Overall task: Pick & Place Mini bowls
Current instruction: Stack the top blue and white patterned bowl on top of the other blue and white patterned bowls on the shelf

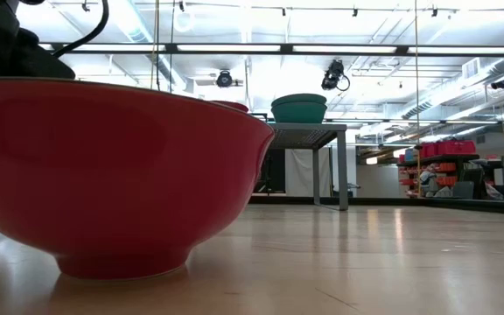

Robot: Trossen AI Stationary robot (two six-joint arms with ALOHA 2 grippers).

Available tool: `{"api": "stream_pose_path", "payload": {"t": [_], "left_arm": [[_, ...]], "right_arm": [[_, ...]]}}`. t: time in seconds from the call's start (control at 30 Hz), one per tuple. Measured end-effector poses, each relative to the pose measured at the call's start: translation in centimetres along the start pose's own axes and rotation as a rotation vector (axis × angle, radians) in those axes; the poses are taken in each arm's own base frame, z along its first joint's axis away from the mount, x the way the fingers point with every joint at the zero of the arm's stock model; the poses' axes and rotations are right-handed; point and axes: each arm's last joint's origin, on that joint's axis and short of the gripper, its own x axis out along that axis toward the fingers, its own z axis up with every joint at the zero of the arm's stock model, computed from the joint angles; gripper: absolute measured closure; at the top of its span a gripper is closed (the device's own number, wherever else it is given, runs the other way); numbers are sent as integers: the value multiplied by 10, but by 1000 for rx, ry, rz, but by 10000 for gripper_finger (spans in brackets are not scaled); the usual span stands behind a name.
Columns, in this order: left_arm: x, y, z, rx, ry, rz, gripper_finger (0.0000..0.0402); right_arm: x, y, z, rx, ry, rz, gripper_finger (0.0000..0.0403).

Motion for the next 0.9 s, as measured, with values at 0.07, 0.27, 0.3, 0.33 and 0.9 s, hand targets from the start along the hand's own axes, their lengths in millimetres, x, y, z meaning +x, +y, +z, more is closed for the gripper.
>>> {"api": "stream_pose_path", "payload": {"t": [0.07,0.27,0.3,0.33,0.9], "left_arm": [[-1,-1,0,2,-2,-11,393],[-12,-1,-1,3,-23,-76,396],[-15,1,-1,-5,-32,-82,397],[-17,2,-1,-11,-42,-88,397],[-83,18,20,-85,-300,-308,397]], "right_arm": [[0,0,0,0,0,0,193],[0,0,0,0,0,0,193],[0,0,0,0,0,0,193],[0,0,0,0,0,0,193],[0,0,0,0,1,0,193]]}}
